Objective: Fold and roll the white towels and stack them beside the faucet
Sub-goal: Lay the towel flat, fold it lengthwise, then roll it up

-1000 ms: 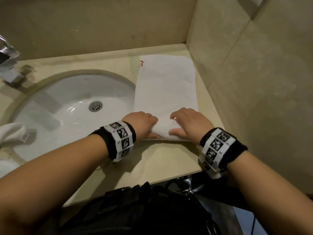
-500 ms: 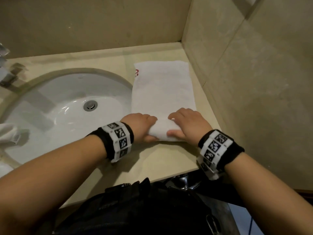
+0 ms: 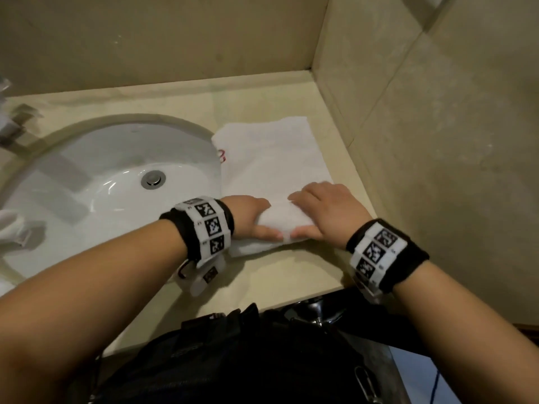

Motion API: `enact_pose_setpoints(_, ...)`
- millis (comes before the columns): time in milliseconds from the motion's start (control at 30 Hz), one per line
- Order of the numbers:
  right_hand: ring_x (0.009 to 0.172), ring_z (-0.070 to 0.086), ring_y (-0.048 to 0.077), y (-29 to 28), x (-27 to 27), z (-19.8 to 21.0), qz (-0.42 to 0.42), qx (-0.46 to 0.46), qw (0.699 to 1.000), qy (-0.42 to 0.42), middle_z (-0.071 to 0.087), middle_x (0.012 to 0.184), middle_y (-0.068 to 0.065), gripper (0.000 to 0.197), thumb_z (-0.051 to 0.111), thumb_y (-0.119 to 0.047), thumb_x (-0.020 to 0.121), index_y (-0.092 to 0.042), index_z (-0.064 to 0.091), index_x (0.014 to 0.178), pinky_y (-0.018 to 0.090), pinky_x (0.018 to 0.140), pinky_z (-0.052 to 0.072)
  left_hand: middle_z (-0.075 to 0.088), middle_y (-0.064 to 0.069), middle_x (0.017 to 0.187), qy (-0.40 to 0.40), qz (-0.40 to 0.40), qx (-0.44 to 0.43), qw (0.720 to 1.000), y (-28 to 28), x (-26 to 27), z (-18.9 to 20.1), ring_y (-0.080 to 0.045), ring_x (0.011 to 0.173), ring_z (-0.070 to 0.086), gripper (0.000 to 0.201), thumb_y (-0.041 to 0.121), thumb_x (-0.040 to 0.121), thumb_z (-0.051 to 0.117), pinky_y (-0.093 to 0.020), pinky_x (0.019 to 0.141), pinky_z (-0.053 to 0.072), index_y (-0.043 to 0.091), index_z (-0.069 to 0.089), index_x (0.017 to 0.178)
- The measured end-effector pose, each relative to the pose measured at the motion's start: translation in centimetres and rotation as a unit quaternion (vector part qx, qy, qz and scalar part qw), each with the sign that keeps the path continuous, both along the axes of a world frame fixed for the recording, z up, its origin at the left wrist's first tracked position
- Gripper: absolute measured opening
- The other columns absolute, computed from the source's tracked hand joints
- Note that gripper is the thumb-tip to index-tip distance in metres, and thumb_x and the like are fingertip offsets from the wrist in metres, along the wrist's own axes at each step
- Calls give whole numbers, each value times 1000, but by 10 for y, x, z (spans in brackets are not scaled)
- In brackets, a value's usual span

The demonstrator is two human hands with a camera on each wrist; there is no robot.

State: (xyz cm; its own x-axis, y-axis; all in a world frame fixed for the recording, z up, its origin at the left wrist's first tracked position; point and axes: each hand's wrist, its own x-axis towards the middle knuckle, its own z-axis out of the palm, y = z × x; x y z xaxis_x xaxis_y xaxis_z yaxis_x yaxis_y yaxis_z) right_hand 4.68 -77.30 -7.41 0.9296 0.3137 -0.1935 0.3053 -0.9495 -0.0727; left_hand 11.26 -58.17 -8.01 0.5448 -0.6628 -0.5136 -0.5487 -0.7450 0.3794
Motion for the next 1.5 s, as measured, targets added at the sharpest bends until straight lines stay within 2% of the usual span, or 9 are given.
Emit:
enact_pose_setpoints(100, 106, 53, 27, 2, -11, -3, -7, -25, 1000, 13, 58, 117, 6, 65, 54, -63, 75, -21, 49, 124, 36, 86, 34, 61, -3, 115, 41, 23, -1, 999, -3, -2, 1, -22, 102, 55, 63, 67, 76, 52, -30, 85, 41, 20, 50, 117)
enact_pose_setpoints(300, 98, 56, 24, 9, 18, 1, -104, 76, 969, 211, 64, 109, 6, 46, 44, -57, 85, -21, 55, 112, 31, 78, 37, 54, -6, 118, -255, -71, 10, 964, 13, -26, -6, -27, 103, 53, 88, 78, 64, 47, -39, 87, 43, 20, 35, 130)
enact_pose_setpoints(500, 108, 49, 26, 0, -10, -3, -31, 8, 999, -8, 53, 122, 5, 70, 56, -63, 73, -20, 46, 127, 37, 89, 35, 60, -3, 116, -114, -32, -1, 993, 7, 2, -3, -26, 101, 58, 67, 68, 72, 53, -36, 85, 47, 23, 44, 122)
enact_pose_setpoints(600, 104, 54, 27, -2, -8, -7, -50, 8, 999, 10, 59, 117, 5, 63, 62, -58, 72, -22, 51, 123, 35, 85, 37, 57, 0, 123, -76, -18, -4, 997, 5, 7, 1, -23, 105, 56, 74, 72, 69, 54, -34, 87, 45, 27, 40, 126)
enact_pose_setpoints(800, 103, 54, 21, -17, 26, 3, -68, 83, 974, 201, 60, 119, 2, 51, 52, -59, 79, -26, 52, 118, 29, 79, 36, 51, -4, 123, -189, -30, -8, 981, 16, -17, 0, -25, 108, 52, 85, 66, 66, 62, -38, 91, 46, 26, 27, 134)
enact_pose_setpoints(1033, 109, 53, 27, -12, 2, -6, -39, -23, 999, 9, 57, 121, 5, 76, 53, -66, 73, -20, 41, 132, 35, 91, 35, 55, 3, 129, 54, 25, 5, 998, 4, 18, 6, -18, 113, 51, 76, 63, 68, 64, -25, 92, 36, 27, 38, 131)
enact_pose_setpoints(1233, 99, 55, 21, -12, 33, 5, -109, 84, 963, 231, 62, 115, 4, 55, 46, -63, 80, -23, 53, 116, 31, 81, 38, 48, -5, 126, -263, -79, 33, 961, 14, -16, -1, -26, 108, 50, 97, 79, 63, 50, -38, 92, 42, 23, 22, 138)
enact_pose_setpoints(1400, 114, 49, 32, -5, 10, 2, -50, 13, 999, -8, 51, 128, 11, 70, 54, -61, 75, -19, 46, 130, 40, 96, 33, 57, -1, 122, -79, -9, 6, 997, 5, 13, 7, -23, 104, 55, 78, 67, 70, 57, -29, 86, 42, 26, 34, 132)
enact_pose_setpoints(1500, 117, 49, 33, -4, -10, -8, -25, 19, 999, -31, 54, 126, 12, 79, 68, -56, 65, -15, 48, 130, 44, 106, 26, 55, 5, 120, 82, 29, -3, 996, -1, 17, 10, -14, 104, 51, 69, 64, 72, 60, -23, 87, 35, 25, 42, 127)
